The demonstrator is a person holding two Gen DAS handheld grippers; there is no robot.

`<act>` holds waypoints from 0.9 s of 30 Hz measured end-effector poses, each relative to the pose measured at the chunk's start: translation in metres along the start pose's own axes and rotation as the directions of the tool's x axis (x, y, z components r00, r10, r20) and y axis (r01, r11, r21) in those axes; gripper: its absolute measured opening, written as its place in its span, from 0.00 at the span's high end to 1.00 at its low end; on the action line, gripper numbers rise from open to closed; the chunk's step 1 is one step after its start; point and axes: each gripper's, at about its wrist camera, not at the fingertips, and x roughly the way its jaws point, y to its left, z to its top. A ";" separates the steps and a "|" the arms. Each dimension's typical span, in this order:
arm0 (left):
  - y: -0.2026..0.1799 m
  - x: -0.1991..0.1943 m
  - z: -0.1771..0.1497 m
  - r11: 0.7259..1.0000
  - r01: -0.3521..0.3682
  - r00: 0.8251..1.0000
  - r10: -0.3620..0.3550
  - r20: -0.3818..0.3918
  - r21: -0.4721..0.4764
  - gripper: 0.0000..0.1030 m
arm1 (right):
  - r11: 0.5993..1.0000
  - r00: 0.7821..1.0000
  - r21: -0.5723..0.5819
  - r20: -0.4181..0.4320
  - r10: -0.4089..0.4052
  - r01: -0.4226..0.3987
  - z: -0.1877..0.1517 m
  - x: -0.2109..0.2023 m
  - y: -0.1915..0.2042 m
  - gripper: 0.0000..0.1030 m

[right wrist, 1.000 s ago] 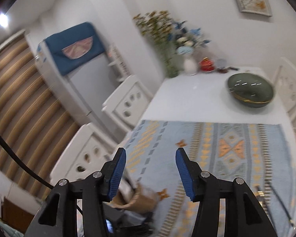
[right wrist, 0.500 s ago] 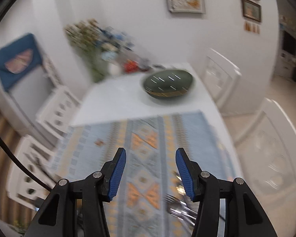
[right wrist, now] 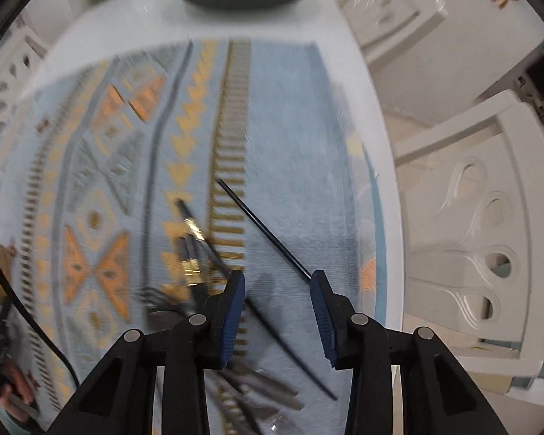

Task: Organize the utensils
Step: 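Return the open right tool to the chopstick pile, then grasp a third black chopstick with the right tool and lift it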

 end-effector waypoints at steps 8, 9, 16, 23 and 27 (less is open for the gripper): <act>-0.004 0.006 0.001 1.000 -0.010 1.000 0.010 -0.008 0.007 0.07 | 0.997 0.998 -0.070 -0.068 -0.016 0.011 0.016 0.045 0.002 0.65; -0.004 0.007 0.001 1.000 -0.011 1.000 0.011 -0.008 0.008 0.07 | 0.996 0.997 -0.083 -0.077 -0.022 0.016 0.019 0.050 0.003 0.66; -0.006 0.008 -0.001 1.000 -0.013 1.000 0.013 -0.010 0.013 0.07 | 0.993 0.998 -0.112 -0.059 -0.028 0.021 0.021 0.057 0.009 0.87; -0.007 0.009 -0.001 1.000 -0.012 1.000 0.012 -0.010 0.012 0.07 | 0.994 1.000 -0.104 0.001 -0.027 0.027 0.017 0.026 0.023 0.93; -0.007 0.009 -0.001 1.000 -0.010 1.000 0.011 -0.009 0.011 0.07 | 0.996 0.996 -0.086 0.085 -0.012 0.019 0.010 -0.011 0.022 0.95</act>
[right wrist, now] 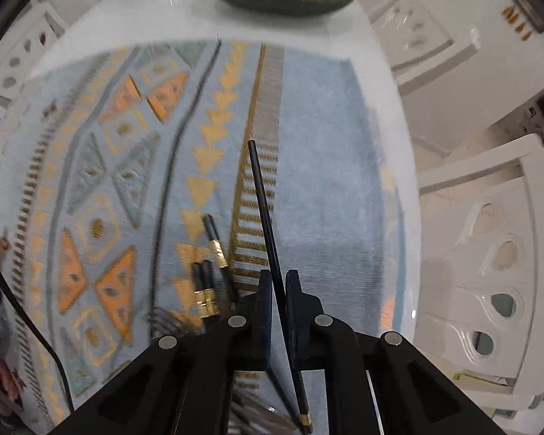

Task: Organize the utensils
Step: 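Grasp a third black chopstick with the right tool and lift it, then lower the third chopstick into the wooden cup and open the right tool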

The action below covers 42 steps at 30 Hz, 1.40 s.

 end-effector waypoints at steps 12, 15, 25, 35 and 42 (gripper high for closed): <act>0.004 -0.003 -0.001 1.000 0.005 1.000 -0.005 0.005 -0.005 0.07 | 0.995 0.957 0.072 0.286 0.043 -0.066 -0.047 -0.097 0.031 0.95; 0.004 -0.003 -0.001 1.000 0.005 1.000 -0.005 0.005 -0.005 0.07 | 0.991 0.940 0.093 0.336 0.056 -0.092 -0.055 -0.114 0.036 0.95; 0.003 -0.006 -0.002 1.000 0.010 1.000 -0.010 0.009 -0.002 0.07 | 0.989 0.867 0.041 0.486 0.107 -0.145 -0.063 -0.181 0.067 0.95; 0.003 -0.009 -0.002 1.000 0.012 1.000 -0.011 0.017 -0.010 0.07 | 0.930 0.724 -0.216 0.585 0.367 -0.297 -0.053 -0.267 0.133 0.95; 0.003 -0.011 -0.003 1.000 0.008 1.000 -0.007 0.029 -0.007 0.07 | 0.852 0.625 -0.382 0.579 0.523 -0.359 -0.045 -0.299 0.192 0.95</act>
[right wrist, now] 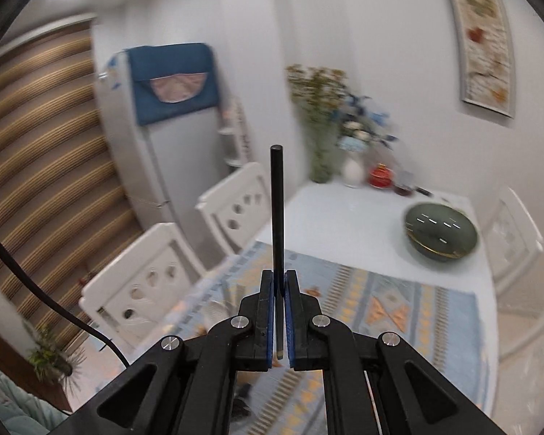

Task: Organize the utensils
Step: 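Lower the third chopstick into the wooden cup and open the right tool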

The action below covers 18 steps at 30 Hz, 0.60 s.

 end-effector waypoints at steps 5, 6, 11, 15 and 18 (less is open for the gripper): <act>-0.006 -0.006 -0.002 1.000 -0.008 1.000 0.008 0.030 0.026 0.07 | 0.995 0.997 -0.054 -0.018 0.079 -0.079 0.007 0.025 0.035 0.95; -0.006 -0.007 -0.002 1.000 -0.008 0.999 0.007 0.032 0.024 0.07 | 0.994 0.995 -0.062 -0.023 0.093 -0.094 0.007 0.032 0.041 0.95; -0.007 -0.010 -0.003 1.000 -0.008 0.999 0.007 0.038 0.020 0.07 | 0.987 0.987 -0.058 -0.069 0.144 -0.148 0.000 0.064 0.056 0.95; -0.009 -0.010 -0.004 0.999 -0.011 0.999 0.010 0.038 0.031 0.07 | 0.988 0.985 -0.067 -0.120 0.127 -0.136 -0.009 0.090 0.061 0.95; -0.010 -0.010 -0.005 1.000 -0.010 0.999 0.009 0.036 0.028 0.07 | 0.988 0.978 -0.044 -0.157 0.137 -0.146 -0.016 0.103 0.059 0.95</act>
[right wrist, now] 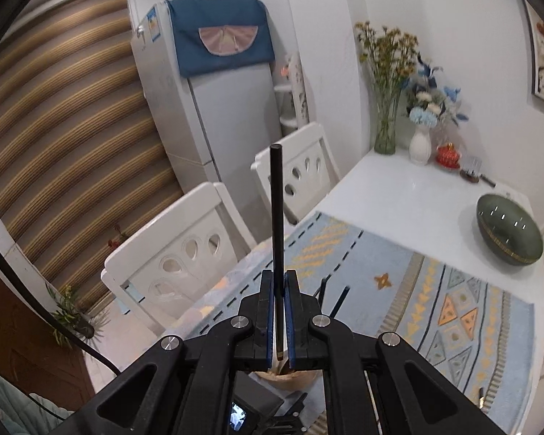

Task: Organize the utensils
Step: 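Lower the third chopstick into the wooden cup and open the right tool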

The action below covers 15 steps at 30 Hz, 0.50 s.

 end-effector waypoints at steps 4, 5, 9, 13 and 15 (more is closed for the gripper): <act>0.000 0.000 -0.001 1.000 0.002 1.000 -0.002 0.001 0.000 0.07 | 1.000 1.000 0.007 -0.020 -0.005 0.005 -0.002 0.007 -0.004 0.95; 0.000 0.000 0.000 1.000 0.003 1.000 -0.003 0.001 0.000 0.07 | 1.000 1.000 0.006 -0.022 -0.005 0.006 -0.002 0.008 -0.004 0.95; 0.002 0.001 0.001 1.000 0.005 1.000 -0.005 -0.001 -0.003 0.07 | 1.000 0.999 0.005 -0.043 -0.002 0.002 -0.004 0.010 -0.004 0.95; 0.002 0.001 0.001 1.000 0.005 1.000 -0.005 -0.002 -0.003 0.07 | 0.999 0.995 0.039 -0.096 0.030 -0.026 -0.005 0.018 -0.009 0.90; 0.002 0.001 0.001 1.000 0.004 1.000 -0.004 -0.002 -0.003 0.07 | 0.997 0.992 0.064 -0.120 0.043 -0.036 -0.005 0.021 -0.015 0.77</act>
